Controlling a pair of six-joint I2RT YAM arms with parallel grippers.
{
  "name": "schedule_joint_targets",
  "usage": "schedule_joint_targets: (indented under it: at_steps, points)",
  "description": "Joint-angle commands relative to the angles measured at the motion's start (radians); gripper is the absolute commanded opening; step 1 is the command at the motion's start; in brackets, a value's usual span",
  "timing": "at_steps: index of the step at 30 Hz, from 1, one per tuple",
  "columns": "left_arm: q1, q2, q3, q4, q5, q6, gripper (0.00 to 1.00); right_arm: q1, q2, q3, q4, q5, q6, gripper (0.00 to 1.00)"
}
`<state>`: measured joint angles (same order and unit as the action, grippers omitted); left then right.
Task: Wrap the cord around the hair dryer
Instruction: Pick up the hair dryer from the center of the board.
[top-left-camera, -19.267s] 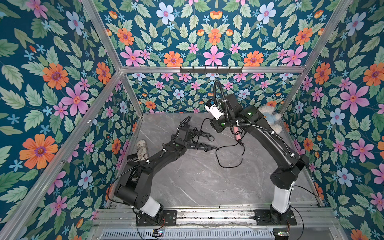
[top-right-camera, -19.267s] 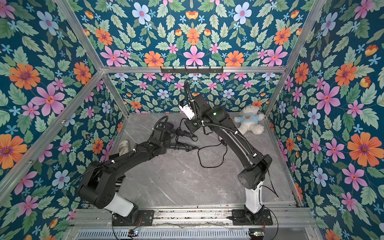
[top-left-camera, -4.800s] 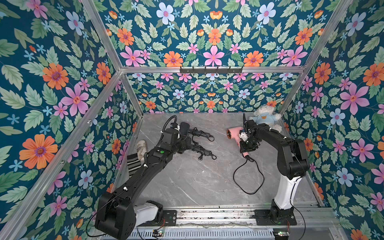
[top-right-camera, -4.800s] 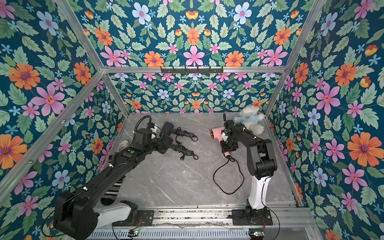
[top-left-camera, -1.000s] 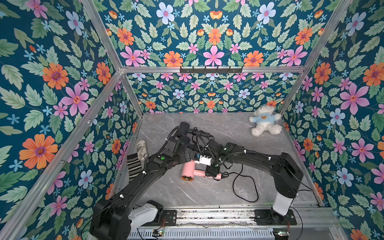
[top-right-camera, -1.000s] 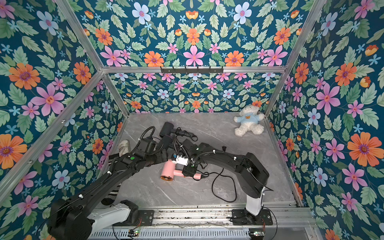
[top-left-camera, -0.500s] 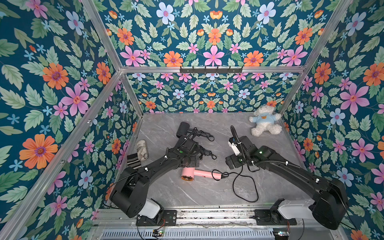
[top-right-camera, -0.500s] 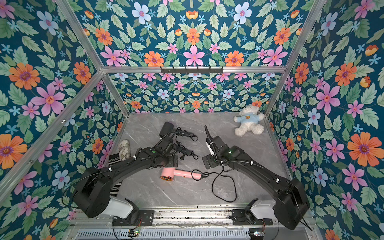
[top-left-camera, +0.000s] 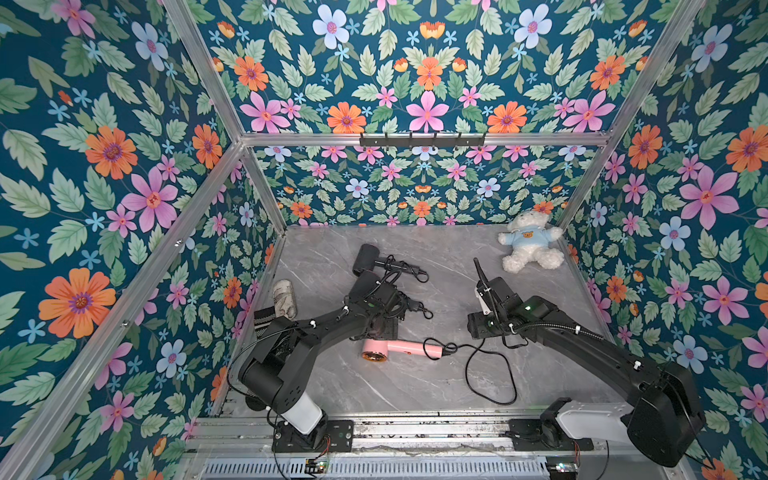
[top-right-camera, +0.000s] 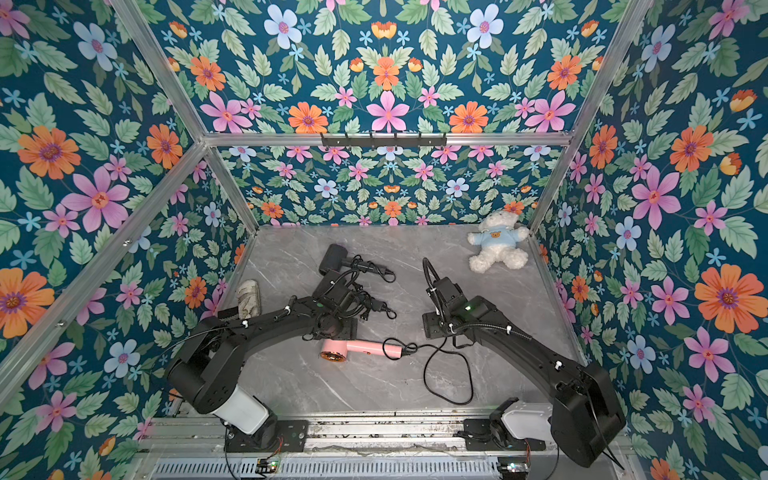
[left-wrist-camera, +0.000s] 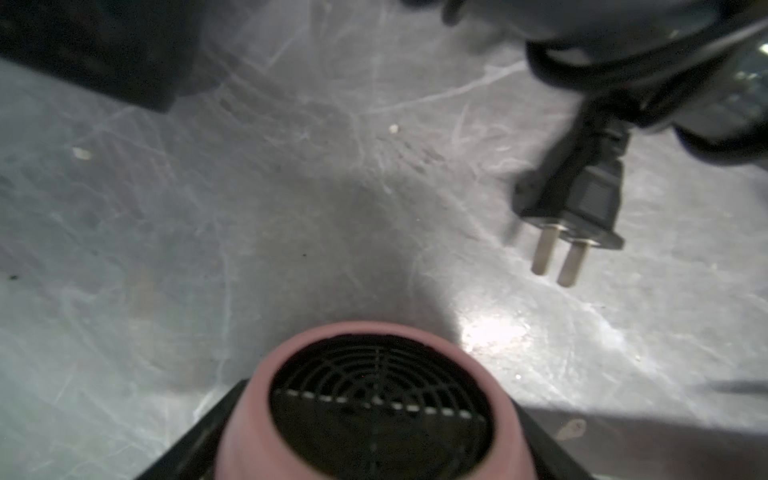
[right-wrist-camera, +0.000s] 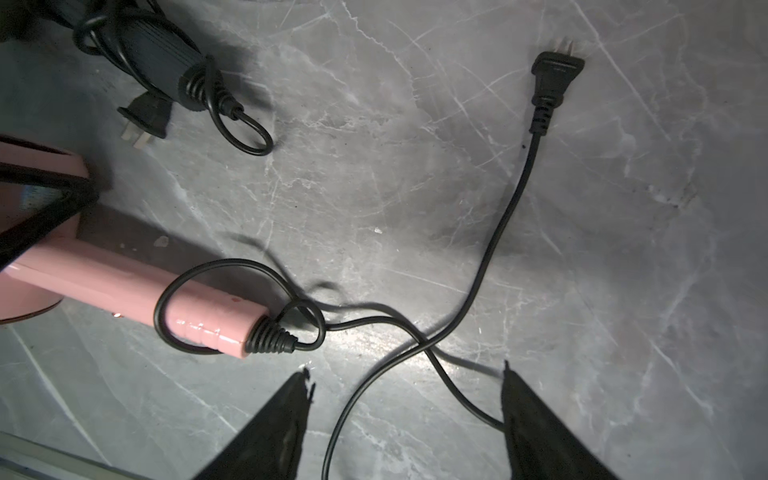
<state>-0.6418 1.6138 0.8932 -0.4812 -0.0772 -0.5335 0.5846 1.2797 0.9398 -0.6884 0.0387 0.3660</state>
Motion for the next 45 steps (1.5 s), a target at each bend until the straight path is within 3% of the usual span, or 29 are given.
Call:
schedule_joint_targets:
  at_steps: [1, 7, 10, 13, 18, 22, 28, 34, 37, 45]
  points:
    - [0.007, 0.033, -0.026, 0.026, -0.035, -0.01, 0.7, -0.013, -0.003, 0.006, -0.029, -0.028, 0.01, 0.73]
    - [0.008, 0.035, 0.026, -0.028, -0.064, 0.015, 0.37, -0.059, -0.013, -0.001, -0.086, -0.082, 0.015, 0.71]
    - [0.009, 0.004, 0.128, -0.148, -0.131, 0.064, 0.14, -0.059, -0.031, -0.003, -0.078, -0.122, -0.02, 0.69]
    - [0.01, -0.023, 0.295, -0.298, -0.207, 0.155, 0.0, -0.061, -0.044, -0.011, -0.02, -0.226, -0.067, 0.66]
    - [0.041, -0.004, 0.605, -0.587, -0.321, 0.339, 0.0, -0.12, 0.01, -0.038, 0.119, -0.383, -0.151, 0.65]
    - [0.075, 0.018, 0.74, -0.69, -0.346, 0.424, 0.0, -0.139, 0.058, -0.054, 0.281, -0.518, -0.234, 0.66]
    - [0.131, -0.027, 0.761, -0.627, -0.154, 0.492, 0.0, -0.145, 0.073, -0.196, 0.766, -0.717, -0.193, 0.66]
    - [0.151, -0.046, 0.771, -0.608, -0.052, 0.521, 0.0, -0.145, 0.222, -0.179, 1.006, -0.869, -0.093, 0.65]
    - [0.16, -0.05, 0.784, -0.598, -0.027, 0.518, 0.0, -0.14, 0.262, -0.186, 1.101, -0.904, -0.05, 0.57]
    - [0.195, -0.031, 0.828, -0.6, -0.014, 0.511, 0.0, -0.127, 0.216, -0.257, 1.076, -0.952, -0.113, 0.61]
